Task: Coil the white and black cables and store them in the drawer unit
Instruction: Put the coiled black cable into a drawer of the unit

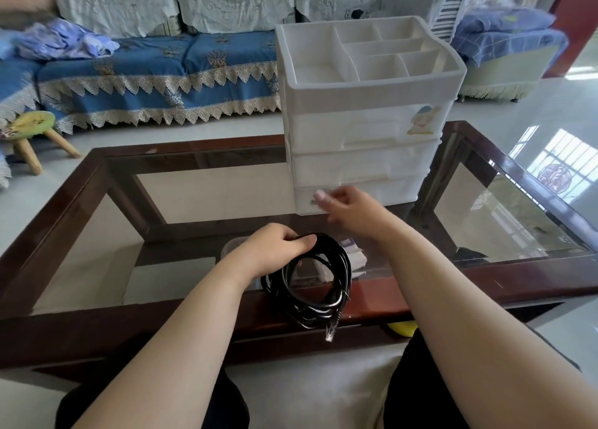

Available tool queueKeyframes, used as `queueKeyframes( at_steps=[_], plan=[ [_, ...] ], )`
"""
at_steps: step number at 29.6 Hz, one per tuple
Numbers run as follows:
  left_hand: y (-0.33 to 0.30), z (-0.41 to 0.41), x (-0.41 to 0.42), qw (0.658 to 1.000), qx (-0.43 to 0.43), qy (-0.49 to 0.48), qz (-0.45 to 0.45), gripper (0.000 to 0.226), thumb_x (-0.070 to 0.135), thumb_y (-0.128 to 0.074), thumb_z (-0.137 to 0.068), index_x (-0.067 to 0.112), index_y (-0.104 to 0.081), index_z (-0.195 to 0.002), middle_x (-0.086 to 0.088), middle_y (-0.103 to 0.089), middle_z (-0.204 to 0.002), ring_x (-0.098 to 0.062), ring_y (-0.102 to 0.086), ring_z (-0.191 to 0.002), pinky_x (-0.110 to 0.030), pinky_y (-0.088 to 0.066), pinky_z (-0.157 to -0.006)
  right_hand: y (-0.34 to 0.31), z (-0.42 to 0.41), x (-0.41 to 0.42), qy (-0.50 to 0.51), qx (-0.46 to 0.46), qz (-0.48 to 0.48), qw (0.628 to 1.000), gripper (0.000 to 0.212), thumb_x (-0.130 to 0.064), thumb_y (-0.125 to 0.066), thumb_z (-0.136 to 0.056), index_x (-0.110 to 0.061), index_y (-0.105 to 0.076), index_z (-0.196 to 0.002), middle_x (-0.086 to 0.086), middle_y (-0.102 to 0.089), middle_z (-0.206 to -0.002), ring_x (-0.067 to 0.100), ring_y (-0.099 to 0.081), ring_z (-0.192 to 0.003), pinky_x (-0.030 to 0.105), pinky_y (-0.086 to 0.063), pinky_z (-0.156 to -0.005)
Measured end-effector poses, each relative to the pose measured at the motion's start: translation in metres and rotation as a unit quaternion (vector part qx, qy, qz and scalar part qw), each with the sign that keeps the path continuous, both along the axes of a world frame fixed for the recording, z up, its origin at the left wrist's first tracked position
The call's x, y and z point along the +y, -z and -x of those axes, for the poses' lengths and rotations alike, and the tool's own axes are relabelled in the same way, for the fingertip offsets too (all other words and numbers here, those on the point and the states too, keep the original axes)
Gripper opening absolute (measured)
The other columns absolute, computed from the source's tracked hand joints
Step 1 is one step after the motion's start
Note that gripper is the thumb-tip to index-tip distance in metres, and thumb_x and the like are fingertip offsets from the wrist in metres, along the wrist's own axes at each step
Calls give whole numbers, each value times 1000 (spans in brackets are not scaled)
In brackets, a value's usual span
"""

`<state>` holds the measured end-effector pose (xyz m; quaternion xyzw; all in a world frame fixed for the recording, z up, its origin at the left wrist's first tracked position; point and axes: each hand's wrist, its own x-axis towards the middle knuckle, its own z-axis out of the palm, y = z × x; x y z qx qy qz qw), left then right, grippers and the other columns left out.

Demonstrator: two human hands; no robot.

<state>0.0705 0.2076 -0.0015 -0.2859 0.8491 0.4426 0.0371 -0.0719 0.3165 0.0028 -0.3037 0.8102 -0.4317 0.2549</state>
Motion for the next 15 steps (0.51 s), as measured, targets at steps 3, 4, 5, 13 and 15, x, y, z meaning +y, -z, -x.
queueKeyframes(
  at_steps=[3, 4, 5, 13, 15],
  plan=[
    [-3, 0, -7, 995, 50, -67, -60, 55, 58, -63, -82, 3, -72, -85, -4, -66, -70, -15, -59, -64, -30, -44, -72, -5, 21, -7, 180, -206, 196, 942, 73, -52, -63, -82, -1, -44, -131, 9, -60, -117, 20, -65, -96, 35, -56, -79],
    [-6, -1, -9, 990, 74, -89, -82, 51, 54, -63, -83, 4, -72, -81, -2, -67, -68, -14, -60, -62, -29, -44, -72, -9, 27, -8, 204, -265, 238, 912, 68, -47, -64, -84, -2, -44, -131, 11, -57, -121, 22, -63, -99, 34, -55, -78],
    [-9, -1, -11, 984, 99, -109, -103, 46, 50, -63, -86, 7, -72, -75, -1, -67, -65, -13, -61, -59, -28, -45, -72, -11, 31, -7, 215, -319, 271, 883, 66, -43, -65, -85, -3, -43, -132, 13, -55, -125, 24, -61, -103, 35, -53, -79],
    [-20, -2, -29, 907, 253, -218, -257, 37, 43, -57, -91, 9, -68, -79, -2, -60, -63, -15, -55, -57, -33, -44, -67, -7, 48, -20, 274, -450, 347, 776, 35, -31, -64, -89, -6, -50, -108, 6, -55, -92, 23, -62, -93, 33, -51, -72],
    [-18, -2, -33, 886, 266, -233, -300, 31, 41, -56, -92, 13, -67, -87, -1, -59, -67, -13, -55, -59, -29, -44, -65, -7, 50, -21, 293, -413, 305, 807, 33, -37, -66, -86, -10, -48, -88, 4, -53, -81, 20, -64, -79, 33, -53, -62]
  ],
)
